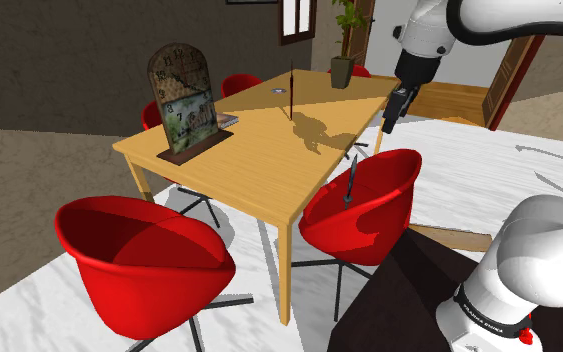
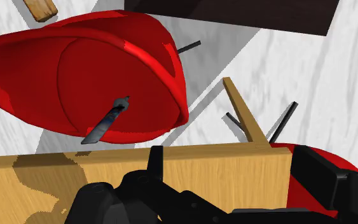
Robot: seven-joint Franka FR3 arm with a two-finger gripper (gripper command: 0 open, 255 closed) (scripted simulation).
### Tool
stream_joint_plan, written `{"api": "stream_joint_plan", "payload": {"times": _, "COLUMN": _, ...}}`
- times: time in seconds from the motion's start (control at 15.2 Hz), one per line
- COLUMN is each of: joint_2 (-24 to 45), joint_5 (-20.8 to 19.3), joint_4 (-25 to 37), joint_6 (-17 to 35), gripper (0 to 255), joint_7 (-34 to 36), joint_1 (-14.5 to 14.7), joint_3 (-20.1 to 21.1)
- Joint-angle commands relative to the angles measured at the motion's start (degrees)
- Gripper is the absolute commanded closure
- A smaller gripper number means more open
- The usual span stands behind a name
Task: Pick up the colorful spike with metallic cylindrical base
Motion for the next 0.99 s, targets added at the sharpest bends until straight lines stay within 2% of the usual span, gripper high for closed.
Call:
{"api": "stream_joint_plan", "payload": {"times": 0.0, "joint_2": 0.0, "joint_5": 0.0, "joint_4": 0.0, "joint_6": 0.0, "gripper": 0, "joint_7": 0.0, "joint_1": 0.0, "joint_3": 0.0}}
{"api": "stream_joint_plan", "payload": {"times": 0.46, "joint_2": 10.6, "joint_5": -1.7, "joint_4": -0.7, "joint_6": 9.6, "gripper": 0, "joint_7": -3.7, "joint_1": -1.7, "joint_3": -5.8}}
{"api": "stream_joint_plan", "payload": {"times": 0.92, "joint_2": 23.6, "joint_5": -1.4, "joint_4": 1.9, "joint_6": 18.2, "gripper": 0, "joint_7": -7.9, "joint_1": -2.7, "joint_3": -11.4}}
